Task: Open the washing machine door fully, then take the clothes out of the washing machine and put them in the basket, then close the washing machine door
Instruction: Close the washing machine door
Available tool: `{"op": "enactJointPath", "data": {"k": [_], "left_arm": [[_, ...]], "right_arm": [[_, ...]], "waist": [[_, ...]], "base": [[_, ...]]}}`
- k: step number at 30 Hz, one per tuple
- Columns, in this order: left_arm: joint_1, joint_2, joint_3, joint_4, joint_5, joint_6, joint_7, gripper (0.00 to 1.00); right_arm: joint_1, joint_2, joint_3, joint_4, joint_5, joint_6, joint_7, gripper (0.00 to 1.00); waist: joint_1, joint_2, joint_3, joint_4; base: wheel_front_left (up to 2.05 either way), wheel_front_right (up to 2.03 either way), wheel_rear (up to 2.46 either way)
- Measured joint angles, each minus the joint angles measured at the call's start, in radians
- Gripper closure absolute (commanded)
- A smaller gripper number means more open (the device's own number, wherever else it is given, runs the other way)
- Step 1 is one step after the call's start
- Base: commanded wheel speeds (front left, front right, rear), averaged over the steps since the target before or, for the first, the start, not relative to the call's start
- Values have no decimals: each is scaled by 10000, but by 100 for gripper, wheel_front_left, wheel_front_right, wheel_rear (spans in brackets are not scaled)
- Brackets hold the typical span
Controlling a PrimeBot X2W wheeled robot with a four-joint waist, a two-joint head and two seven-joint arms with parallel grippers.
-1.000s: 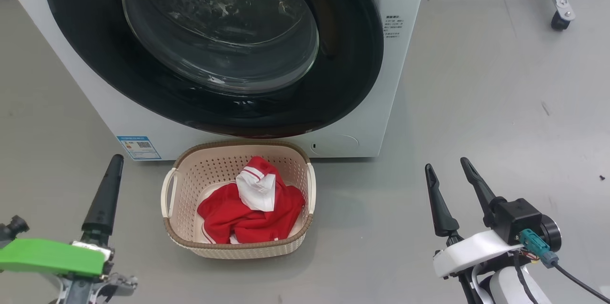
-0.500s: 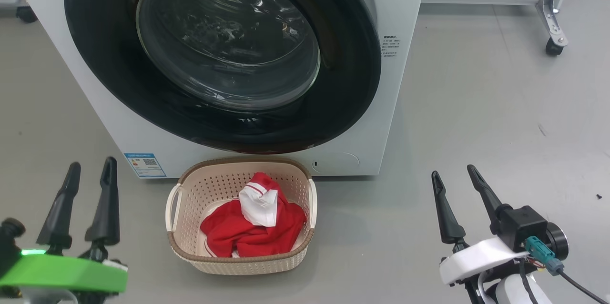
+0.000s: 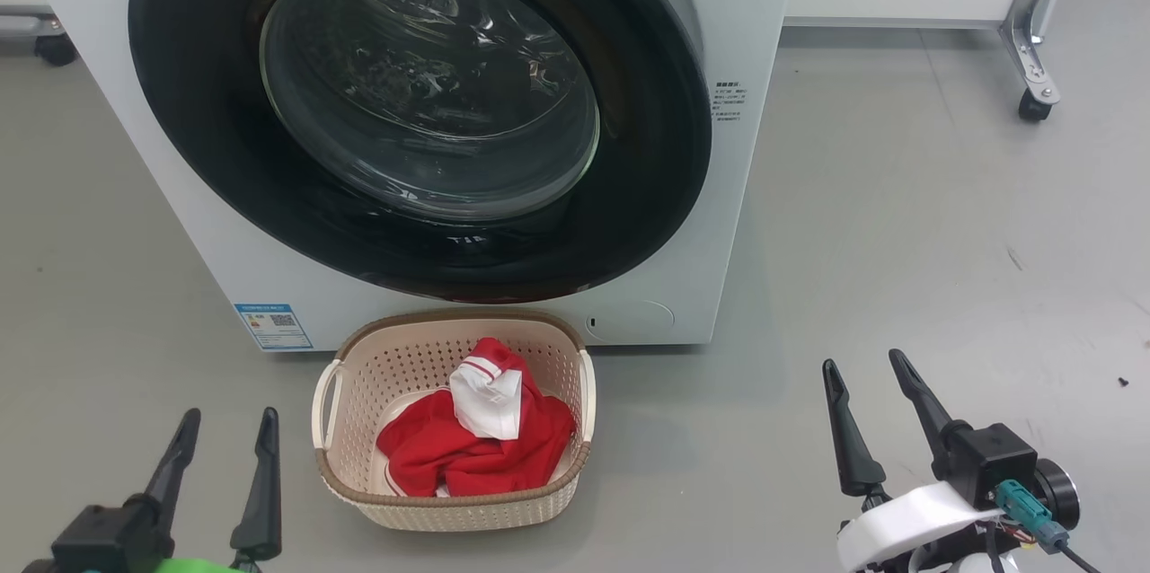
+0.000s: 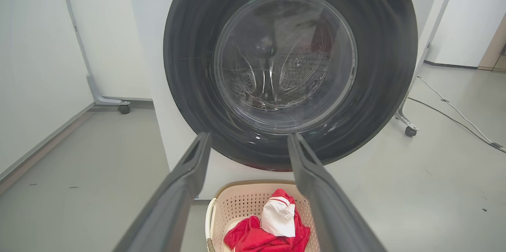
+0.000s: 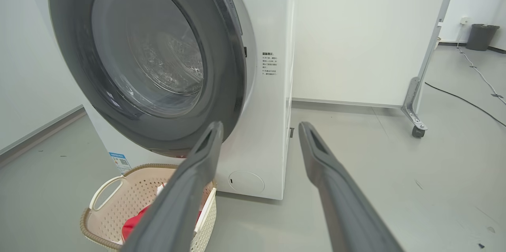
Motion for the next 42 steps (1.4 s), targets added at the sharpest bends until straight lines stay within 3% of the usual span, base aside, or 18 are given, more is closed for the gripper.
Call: {"op": "enactJointPath", "data": {"k": [12, 41, 42], "left_arm": [[315, -334, -433, 583, 585, 642, -318, 0], [352, -631, -635, 1057, 936, 863, -711, 0], [351, -631, -642, 1068, 940, 863, -711, 0]], "right_arm": [[389, 46, -44, 8, 0, -104, 0, 0], [489, 117, -63, 15, 15, -265, 0, 0], [489, 117, -65, 15, 15, -265, 0, 7]], "waist": [[0, 0, -94, -23], [0, 0, -114, -122], [0, 0, -111, -125]], "base": [[0, 0, 0], [0, 0, 0], [0, 0, 0]]}}
